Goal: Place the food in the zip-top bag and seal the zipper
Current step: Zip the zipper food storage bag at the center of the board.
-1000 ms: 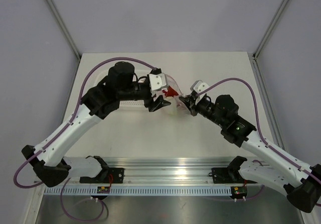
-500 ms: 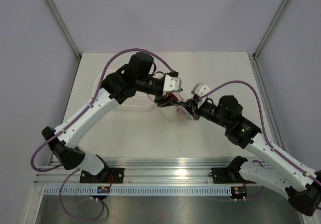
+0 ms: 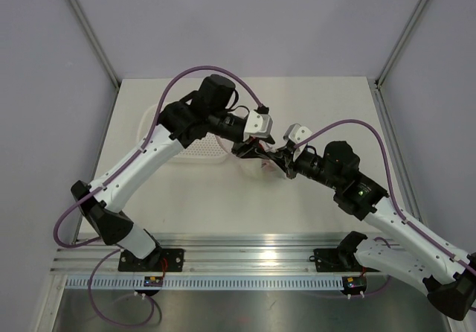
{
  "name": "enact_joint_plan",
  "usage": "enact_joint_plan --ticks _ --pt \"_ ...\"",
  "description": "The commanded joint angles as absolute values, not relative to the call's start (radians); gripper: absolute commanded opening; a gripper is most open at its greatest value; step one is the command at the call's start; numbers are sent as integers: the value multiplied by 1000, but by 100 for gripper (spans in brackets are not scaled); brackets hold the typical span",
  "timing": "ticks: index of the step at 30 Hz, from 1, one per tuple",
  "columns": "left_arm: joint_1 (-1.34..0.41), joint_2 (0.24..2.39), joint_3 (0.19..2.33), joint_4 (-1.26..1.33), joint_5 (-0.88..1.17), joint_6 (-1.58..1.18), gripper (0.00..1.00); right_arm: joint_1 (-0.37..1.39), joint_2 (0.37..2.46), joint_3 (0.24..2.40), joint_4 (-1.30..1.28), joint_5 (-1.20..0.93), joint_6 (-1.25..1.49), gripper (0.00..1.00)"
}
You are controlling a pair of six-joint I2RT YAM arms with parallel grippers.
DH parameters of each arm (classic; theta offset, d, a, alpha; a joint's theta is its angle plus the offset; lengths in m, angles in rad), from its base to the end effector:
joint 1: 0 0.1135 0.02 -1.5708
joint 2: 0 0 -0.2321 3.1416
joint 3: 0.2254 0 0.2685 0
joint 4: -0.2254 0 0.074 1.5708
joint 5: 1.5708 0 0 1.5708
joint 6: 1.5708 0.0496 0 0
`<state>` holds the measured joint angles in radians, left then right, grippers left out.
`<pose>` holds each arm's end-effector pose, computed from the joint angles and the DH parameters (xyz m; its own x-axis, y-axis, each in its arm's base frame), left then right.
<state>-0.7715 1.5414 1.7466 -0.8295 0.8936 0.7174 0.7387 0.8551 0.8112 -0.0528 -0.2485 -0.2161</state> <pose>0.2185 -0.2665 0.3962 0.2695 0.3126 -0.9109 0.9462 -0.2617 0.1902 0.1791 0.1796 0.3253 0.1090 -0.1818 -0.9773 -0.8295 0.5250 -0.1902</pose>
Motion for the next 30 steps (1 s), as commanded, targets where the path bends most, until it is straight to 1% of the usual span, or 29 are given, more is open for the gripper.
enact_joint_plan --ticks 1,6,9,16,17,18,21,22,25,27,28,30 --pt "-772 1566 1796 -834 950 718 45 730 844 868 6 -262 -222 0" --pt "-772 1577 1805 -813 948 675 45 729 845 868 5 -261 -222 0" --pt "-772 1585 1813 -818 951 666 37 730 847 867 5 -261 -222 0" --pt "-772 1583 1810 -805 945 643 33 729 844 865 5 -249 -229 0" --pt "-772 1585 1810 -807 948 640 30 730 845 865 5 -247 -229 0" --pt "-772 1586 1810 -807 946 637 21 730 844 864 5 -245 -229 0" --pt "-772 1594 1813 -807 946 624 4 730 839 865 5 -235 -229 0" --pt "-772 1595 1813 -808 945 621 0 730 836 865 5 -230 -229 0" --pt "-772 1598 1815 -810 937 621 0 730 825 874 -37 -201 -218 1" --pt "-772 1598 1815 -816 928 624 0 730 819 883 -67 -170 -216 4" --pt "-772 1598 1815 -819 927 626 0 730 815 888 -80 -169 -221 9" --pt "-772 1598 1815 -818 923 627 0 730 813 908 -118 -170 -222 16"
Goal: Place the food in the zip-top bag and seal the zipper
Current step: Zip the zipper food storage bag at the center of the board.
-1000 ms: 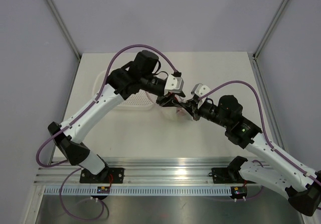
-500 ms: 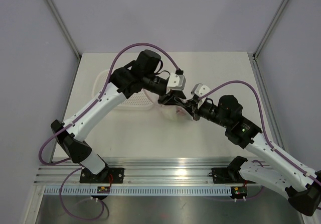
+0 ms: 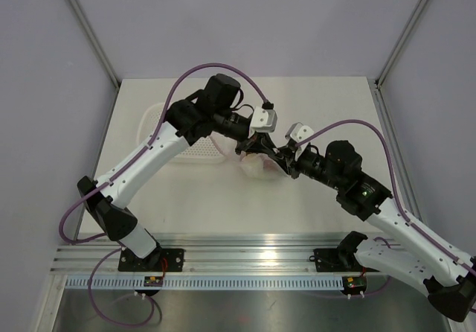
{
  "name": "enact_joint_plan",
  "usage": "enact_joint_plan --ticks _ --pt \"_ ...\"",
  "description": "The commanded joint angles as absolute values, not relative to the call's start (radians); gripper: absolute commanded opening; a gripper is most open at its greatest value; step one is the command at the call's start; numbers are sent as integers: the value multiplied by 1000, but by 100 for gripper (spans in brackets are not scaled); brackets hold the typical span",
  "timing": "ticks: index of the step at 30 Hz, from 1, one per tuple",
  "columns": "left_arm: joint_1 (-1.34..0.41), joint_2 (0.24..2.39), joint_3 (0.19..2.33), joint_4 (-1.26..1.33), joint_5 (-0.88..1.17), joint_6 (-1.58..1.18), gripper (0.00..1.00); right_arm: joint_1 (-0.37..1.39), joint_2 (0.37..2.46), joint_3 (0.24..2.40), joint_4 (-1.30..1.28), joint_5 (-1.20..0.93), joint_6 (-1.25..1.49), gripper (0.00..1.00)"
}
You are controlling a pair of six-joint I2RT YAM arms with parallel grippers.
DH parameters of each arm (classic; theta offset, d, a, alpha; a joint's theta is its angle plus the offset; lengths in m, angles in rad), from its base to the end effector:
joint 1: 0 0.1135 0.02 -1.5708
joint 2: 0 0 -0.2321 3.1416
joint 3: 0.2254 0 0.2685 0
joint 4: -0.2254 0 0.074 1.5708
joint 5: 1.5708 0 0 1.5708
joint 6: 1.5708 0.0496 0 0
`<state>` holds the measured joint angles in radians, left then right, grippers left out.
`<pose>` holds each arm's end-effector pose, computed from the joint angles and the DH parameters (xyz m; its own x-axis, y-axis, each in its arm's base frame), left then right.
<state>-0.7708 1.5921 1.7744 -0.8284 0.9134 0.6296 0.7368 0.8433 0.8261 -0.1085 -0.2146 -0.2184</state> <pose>0.2271 -0.2753 0.3892 0.1686 0.3379 -0.9260 0.9649 -0.2486 0.0849 0.1779 0.1757 0.3270 0.0855 -0.2083 -0.9743 -0.8138 0.5496 -0.1889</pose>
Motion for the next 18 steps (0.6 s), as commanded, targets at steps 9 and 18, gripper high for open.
enact_joint_plan --ticks 9,18 --pt "-772 1600 1815 -804 920 609 0 730 833 943 -156 -198 -219 16" --pt "-770 1595 1804 -808 914 612 0 730 801 887 -19 -83 -173 0"
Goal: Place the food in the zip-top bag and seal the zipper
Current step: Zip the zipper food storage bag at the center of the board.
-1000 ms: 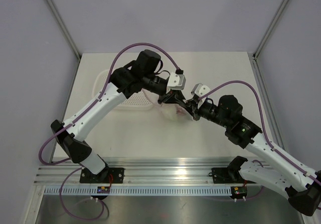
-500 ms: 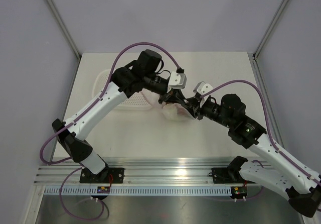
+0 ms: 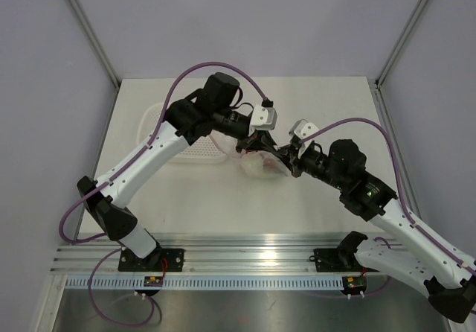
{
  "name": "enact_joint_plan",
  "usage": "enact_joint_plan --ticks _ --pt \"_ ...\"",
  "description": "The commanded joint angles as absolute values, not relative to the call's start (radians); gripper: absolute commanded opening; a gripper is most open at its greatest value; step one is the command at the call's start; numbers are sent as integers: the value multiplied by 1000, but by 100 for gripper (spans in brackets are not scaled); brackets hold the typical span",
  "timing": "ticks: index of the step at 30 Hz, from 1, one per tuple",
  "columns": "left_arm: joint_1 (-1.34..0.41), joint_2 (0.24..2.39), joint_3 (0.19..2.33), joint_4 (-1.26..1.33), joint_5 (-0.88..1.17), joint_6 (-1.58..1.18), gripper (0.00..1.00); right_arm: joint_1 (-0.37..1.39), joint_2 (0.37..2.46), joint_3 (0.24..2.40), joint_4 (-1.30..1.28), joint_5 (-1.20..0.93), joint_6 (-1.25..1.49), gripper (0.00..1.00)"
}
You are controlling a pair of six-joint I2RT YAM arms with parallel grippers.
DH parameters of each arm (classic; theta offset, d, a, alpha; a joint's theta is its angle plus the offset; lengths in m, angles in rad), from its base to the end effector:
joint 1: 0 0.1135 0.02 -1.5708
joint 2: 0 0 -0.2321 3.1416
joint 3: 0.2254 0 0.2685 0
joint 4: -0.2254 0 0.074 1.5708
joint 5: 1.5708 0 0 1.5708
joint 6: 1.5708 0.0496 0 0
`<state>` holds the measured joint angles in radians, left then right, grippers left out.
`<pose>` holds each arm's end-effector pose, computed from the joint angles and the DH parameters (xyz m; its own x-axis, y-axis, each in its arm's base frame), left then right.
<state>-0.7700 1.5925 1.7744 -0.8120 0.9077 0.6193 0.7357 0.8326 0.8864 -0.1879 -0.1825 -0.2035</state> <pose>0.2284 -0.2759 0.3903 0.1696 0.3332 -0.9275 0.9667 -0.2392 0.0909 0.1745 0.1701 0.3428 0.0632 -0.2108 -0.9755 -0.7970 0.5777 -0.1765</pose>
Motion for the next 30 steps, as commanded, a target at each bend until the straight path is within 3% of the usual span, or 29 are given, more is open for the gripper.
enact_joint_plan --ticks 1,8,19,30 --pt "-770 1594 1802 -808 911 614 0 729 790 881 -12 -51 -161 0" --pt "-747 1597 1778 -796 897 612 0 730 710 821 95 153 -146 0" --pt "-612 1603 1749 -815 923 600 0 729 663 815 51 276 -173 0" --pt "-434 1437 1453 -634 896 451 0 729 630 804 18 446 -218 0"
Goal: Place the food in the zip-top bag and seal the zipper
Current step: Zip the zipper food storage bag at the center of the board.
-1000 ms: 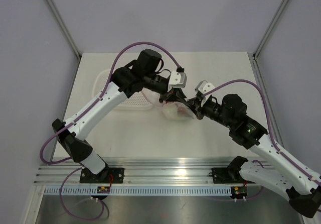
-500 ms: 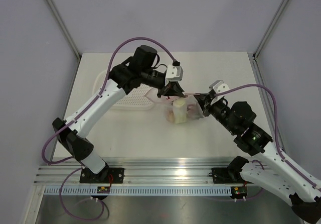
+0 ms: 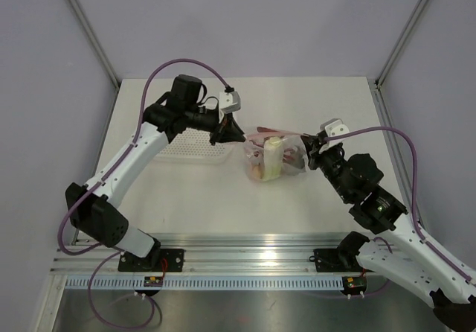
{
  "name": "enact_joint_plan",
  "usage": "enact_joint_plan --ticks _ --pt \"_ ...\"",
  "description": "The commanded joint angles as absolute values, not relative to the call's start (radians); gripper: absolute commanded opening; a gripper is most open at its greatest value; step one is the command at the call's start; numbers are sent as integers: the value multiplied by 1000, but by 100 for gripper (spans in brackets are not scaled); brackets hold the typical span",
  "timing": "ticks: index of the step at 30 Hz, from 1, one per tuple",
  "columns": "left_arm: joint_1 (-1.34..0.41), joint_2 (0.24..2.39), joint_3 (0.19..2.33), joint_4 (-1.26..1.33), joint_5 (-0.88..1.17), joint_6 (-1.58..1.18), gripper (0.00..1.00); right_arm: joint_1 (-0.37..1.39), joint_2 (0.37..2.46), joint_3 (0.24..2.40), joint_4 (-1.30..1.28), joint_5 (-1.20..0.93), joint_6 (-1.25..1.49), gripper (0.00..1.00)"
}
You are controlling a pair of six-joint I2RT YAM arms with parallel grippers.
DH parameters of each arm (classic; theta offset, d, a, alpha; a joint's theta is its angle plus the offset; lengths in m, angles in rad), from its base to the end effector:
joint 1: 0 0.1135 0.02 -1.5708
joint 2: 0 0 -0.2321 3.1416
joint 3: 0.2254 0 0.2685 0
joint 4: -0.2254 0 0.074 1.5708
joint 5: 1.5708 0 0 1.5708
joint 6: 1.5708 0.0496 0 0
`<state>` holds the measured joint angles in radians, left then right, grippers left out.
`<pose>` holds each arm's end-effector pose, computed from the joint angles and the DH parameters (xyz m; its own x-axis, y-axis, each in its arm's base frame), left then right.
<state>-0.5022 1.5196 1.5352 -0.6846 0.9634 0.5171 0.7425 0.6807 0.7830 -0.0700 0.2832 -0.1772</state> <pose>0.2864 -0.2038 0.3459 -0.0576 0.3535 -0.9336 0.9983 0.0177 -0.0549 0.1681 0.1354 0.3499 0.1016 -0.1365 -0.9854 -0.4323 0.8861 -0.1673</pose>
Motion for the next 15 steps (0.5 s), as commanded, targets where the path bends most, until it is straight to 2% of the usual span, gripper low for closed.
enact_joint_plan --ticks 1,15 --pt "-423 1415 1434 -599 891 419 0 729 632 804 17 451 -219 0" --pt "-301 1282 1223 -405 810 255 0 726 647 798 26 479 -207 0"
